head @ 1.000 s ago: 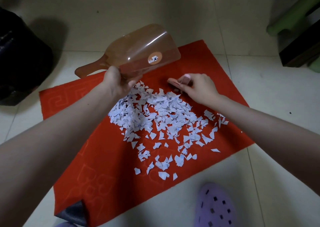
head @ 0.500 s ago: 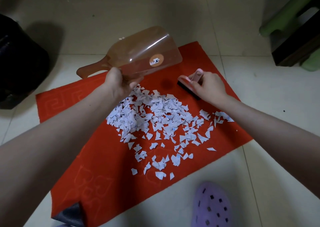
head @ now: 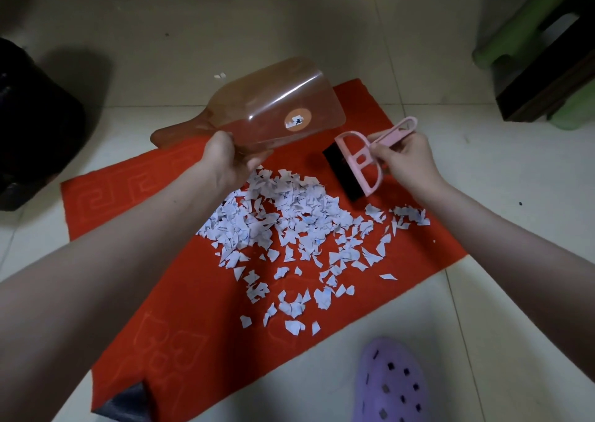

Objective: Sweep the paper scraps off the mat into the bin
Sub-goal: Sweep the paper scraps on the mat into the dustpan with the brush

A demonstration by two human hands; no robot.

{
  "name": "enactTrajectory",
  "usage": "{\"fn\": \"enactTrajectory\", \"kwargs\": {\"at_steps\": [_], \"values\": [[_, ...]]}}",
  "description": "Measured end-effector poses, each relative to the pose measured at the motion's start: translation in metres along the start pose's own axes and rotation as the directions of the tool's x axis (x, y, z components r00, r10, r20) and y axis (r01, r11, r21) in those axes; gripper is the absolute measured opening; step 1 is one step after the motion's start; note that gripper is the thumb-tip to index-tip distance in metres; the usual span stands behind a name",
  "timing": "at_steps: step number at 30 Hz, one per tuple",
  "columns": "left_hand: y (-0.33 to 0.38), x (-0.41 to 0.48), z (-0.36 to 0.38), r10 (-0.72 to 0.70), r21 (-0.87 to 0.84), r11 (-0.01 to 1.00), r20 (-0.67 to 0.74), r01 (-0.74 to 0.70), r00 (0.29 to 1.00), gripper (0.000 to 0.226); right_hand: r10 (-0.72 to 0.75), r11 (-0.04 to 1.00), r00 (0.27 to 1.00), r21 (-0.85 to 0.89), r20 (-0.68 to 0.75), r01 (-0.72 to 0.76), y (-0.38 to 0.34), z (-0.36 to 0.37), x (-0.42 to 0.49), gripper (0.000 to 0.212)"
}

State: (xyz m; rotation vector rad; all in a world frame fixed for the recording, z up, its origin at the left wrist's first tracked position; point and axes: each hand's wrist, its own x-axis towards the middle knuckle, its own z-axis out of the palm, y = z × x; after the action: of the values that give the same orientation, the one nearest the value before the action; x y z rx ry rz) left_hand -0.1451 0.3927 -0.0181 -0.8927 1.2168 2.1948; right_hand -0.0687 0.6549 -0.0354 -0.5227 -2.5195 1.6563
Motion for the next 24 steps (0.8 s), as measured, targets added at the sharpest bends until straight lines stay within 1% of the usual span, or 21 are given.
{"fn": "enactTrajectory", "kwargs": {"at_steps": [2,4,7,8,9,10,12,13,17,18,20,22,24], "values": [[-0.001,0.001,0.001,0.001,-0.009,1.0,0.005,-0.001,1.0,0.034,0.016,1.0,1.0,0.016,-0.012,-0.016,0.002,-0.002,-0.001,0.017],[-0.003,0.0,0.002,0.007,-0.003,1.0,0.001,-0.007,1.0,0.031,0.006,1.0,1.0,-0.023,-0.01,-0.006,0.003,-0.005,-0.001,0.017],[-0.005,-0.001,0.004,0.007,0.001,1.0,0.003,-0.007,1.0,0.028,-0.015,0.999,0.999,-0.029,-0.043,0.014,0.005,-0.008,0.0,0.019],[-0.005,-0.001,0.005,0.0,-0.004,1.0,0.007,0.0,1.0,0.029,-0.042,0.996,0.997,-0.078,-0.062,0.037,0.007,-0.01,0.0,0.021],[-0.005,-0.001,0.005,-0.006,-0.007,1.0,0.011,0.006,1.0,0.029,-0.085,0.984,0.993,-0.165,-0.078,0.071,0.009,-0.011,0.0,0.023],[-0.005,-0.001,0.006,-0.008,-0.005,1.0,0.01,0.008,1.0,0.029,-0.138,0.953,0.986,-0.282,-0.09,0.107,0.012,-0.012,-0.002,0.023],[-0.006,-0.001,0.007,-0.014,0.005,1.0,0.008,0.014,1.0,0.028,-0.229,0.851,0.968,-0.503,-0.099,0.15,0.021,-0.016,-0.004,0.024],[-0.006,-0.001,0.007,-0.016,0.009,1.0,0.01,0.016,1.0,0.028,-0.249,0.812,0.963,-0.565,-0.105,0.148,0.026,-0.019,-0.004,0.027],[-0.008,0.003,0.008,-0.027,-0.005,1.0,0.013,0.027,1.0,0.026,-0.284,0.718,0.947,-0.688,-0.153,0.104,0.037,-0.036,-0.009,0.048],[-0.009,0.005,0.01,-0.026,-0.001,1.0,0.016,0.026,1.0,0.026,-0.288,0.698,0.944,-0.711,-0.163,0.09,0.038,-0.04,-0.012,0.046],[-0.01,0.007,0.013,-0.02,0.027,0.999,0.031,0.019,0.999,0.029,-0.289,0.656,0.942,-0.752,-0.172,0.063,0.042,-0.048,-0.019,0.035],[-0.011,0.007,0.017,-0.03,0.061,0.998,0.038,0.028,0.999,0.034,-0.259,0.609,0.953,-0.793,-0.161,0.032,0.05,-0.053,-0.024,0.024],[-0.011,0.007,0.02,-0.039,0.076,0.997,0.047,0.035,0.998,0.036,-0.207,0.581,0.967,-0.814,-0.147,0.001,0.058,-0.056,-0.03,0.017]]}}
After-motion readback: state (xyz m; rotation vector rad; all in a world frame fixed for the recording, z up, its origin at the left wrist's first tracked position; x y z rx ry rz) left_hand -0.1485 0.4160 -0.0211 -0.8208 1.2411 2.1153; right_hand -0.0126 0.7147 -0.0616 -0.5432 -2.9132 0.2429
